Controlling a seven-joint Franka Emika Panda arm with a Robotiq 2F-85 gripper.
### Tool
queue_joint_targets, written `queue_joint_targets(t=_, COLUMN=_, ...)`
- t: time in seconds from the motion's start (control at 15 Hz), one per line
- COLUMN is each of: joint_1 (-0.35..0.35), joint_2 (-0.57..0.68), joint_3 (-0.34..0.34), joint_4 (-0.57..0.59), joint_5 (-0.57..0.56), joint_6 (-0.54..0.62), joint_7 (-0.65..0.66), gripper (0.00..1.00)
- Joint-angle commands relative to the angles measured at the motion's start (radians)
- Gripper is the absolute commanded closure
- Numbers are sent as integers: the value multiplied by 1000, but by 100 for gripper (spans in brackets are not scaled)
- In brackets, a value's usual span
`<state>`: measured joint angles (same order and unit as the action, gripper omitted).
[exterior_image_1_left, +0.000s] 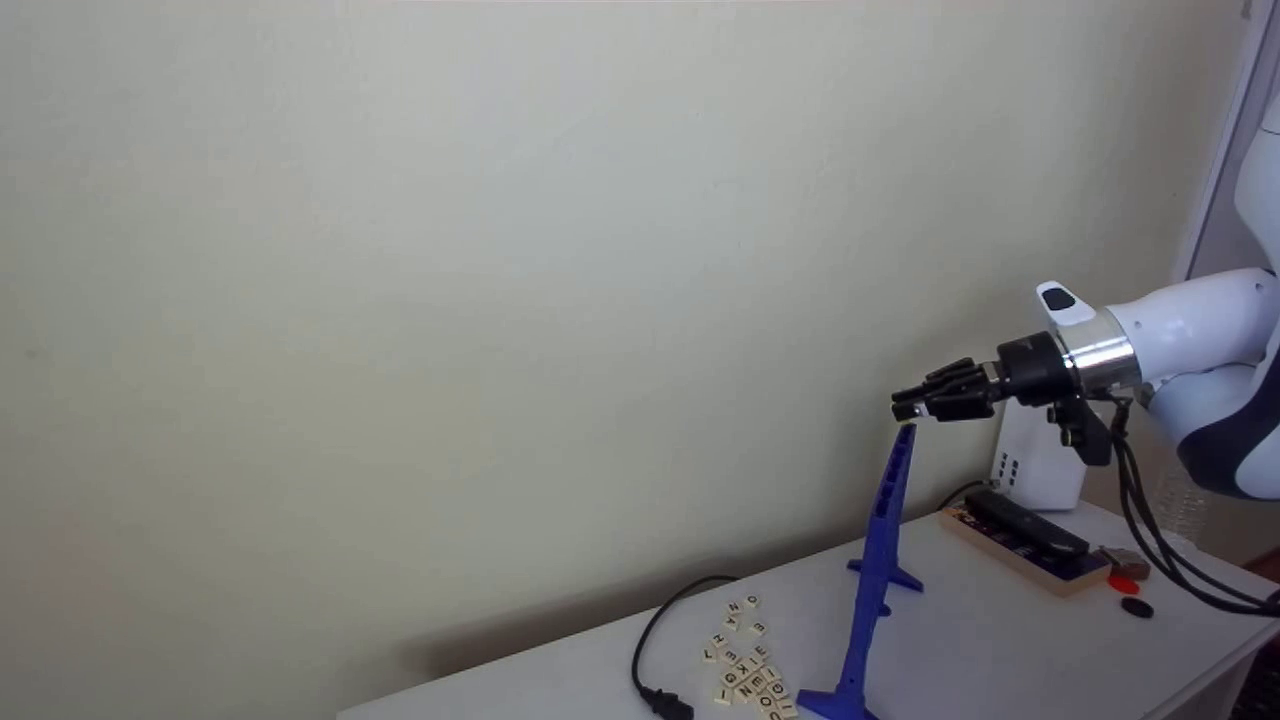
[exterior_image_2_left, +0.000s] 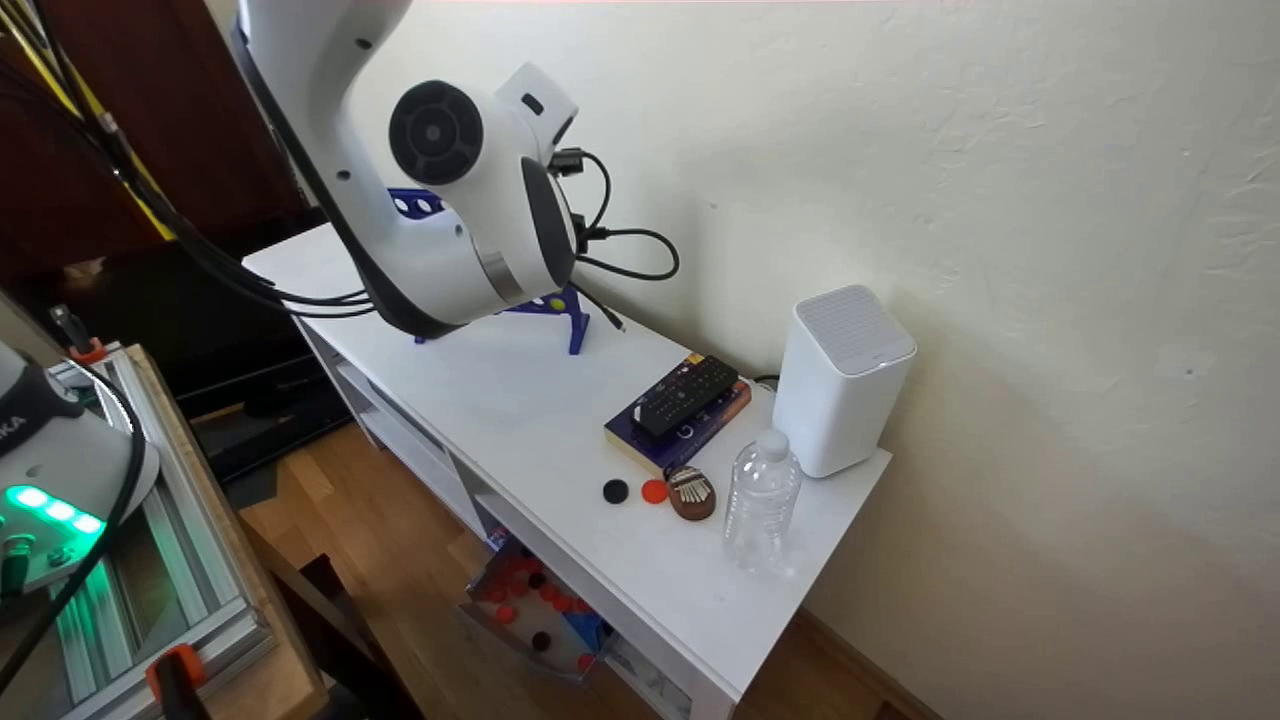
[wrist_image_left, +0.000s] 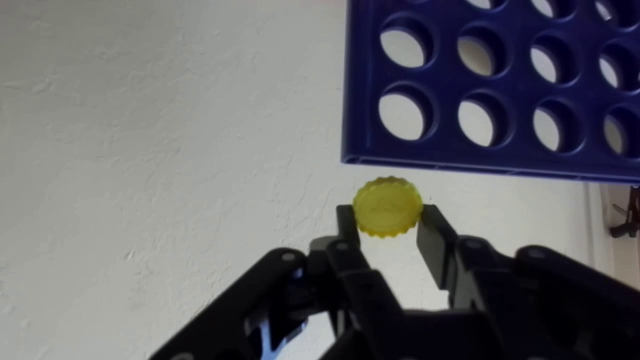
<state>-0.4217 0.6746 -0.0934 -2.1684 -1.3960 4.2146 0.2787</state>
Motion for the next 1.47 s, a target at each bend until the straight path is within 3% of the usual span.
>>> queue_joint_targets(t=0.0, joint_1=-6, joint_2=8, joint_3=-2, joint_4=-9, joint_5=0, joint_6=33, joint_7=-19, gripper=89)
queue_joint_targets(t=1.2, joint_1=-79, joint_2=40, joint_3=63, joint_4=-12, joint_5=-6, joint_6=32, joint_7=-51, gripper=89)
queue_joint_targets(t=1.4, joint_1=-111, joint_2=53, joint_3=102, joint_4=-5, joint_5=-11, joint_6=32, joint_7=-63, gripper=89)
